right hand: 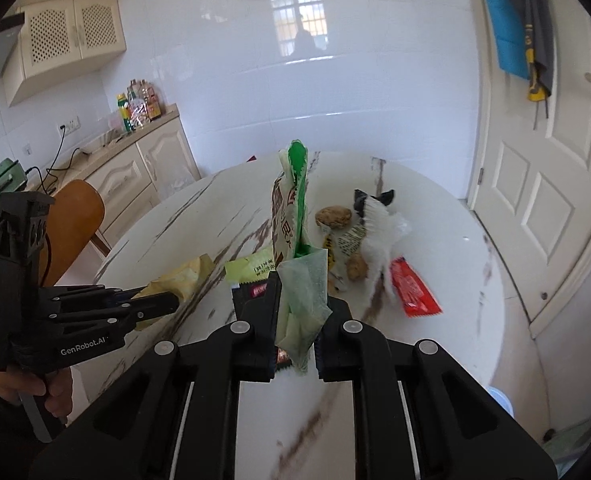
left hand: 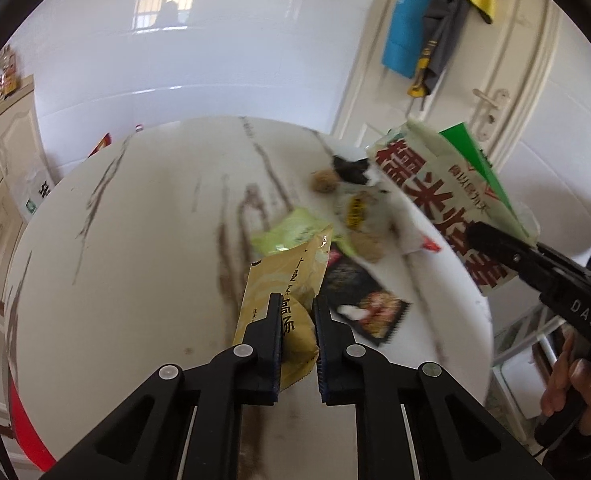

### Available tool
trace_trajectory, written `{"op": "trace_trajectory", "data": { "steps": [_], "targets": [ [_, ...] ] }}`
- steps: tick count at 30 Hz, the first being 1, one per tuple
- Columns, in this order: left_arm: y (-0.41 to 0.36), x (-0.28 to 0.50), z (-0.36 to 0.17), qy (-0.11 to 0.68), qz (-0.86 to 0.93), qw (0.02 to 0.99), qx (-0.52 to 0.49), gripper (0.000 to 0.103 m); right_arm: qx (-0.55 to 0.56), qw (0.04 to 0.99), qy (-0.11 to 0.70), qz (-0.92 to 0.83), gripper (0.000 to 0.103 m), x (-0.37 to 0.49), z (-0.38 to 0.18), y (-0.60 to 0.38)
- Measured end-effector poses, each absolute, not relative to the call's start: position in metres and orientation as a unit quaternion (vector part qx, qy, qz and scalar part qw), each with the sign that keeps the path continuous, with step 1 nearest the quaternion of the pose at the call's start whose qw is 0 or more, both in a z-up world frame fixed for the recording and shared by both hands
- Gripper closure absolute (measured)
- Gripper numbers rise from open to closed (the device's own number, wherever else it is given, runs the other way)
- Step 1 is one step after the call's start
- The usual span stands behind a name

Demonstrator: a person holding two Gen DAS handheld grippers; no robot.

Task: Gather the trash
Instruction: 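Grasp the yellow snack bag with the left gripper while the right gripper grasps the green wrapper, then carry the yellow bag and green wrapper to the bucket and open both grippers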

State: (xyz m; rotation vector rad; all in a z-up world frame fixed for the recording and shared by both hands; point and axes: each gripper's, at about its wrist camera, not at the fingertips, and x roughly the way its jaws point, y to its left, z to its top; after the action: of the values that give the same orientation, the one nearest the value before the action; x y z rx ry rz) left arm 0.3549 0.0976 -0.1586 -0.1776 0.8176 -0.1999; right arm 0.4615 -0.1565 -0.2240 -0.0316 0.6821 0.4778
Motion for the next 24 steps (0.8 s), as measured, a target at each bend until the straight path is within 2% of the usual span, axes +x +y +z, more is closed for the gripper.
{"op": "trace_trajectory", "data": {
  "steps": [9,17,24],
  "targets": [
    [0.032,0.341,-0.131,0.371,-0.154,0.914,-0.061,0.093,0.016,0.929,0.308,0.206,0.09,0.427,-0.207,-0.215],
    [-0.073,0.357,-0.123,0.372,-0.231,0.899,-0.026,0.093,0.048,0.944,0.294,0.141,0.09,0.395,-0.204,-0.307],
    [-0.186,0.399,-0.151,0.404,-0.301,0.863,0.022,0.093,0.067,0.948,0.308,0.046,0.09,0.375,-0.228,-0.402]
  ]
}}
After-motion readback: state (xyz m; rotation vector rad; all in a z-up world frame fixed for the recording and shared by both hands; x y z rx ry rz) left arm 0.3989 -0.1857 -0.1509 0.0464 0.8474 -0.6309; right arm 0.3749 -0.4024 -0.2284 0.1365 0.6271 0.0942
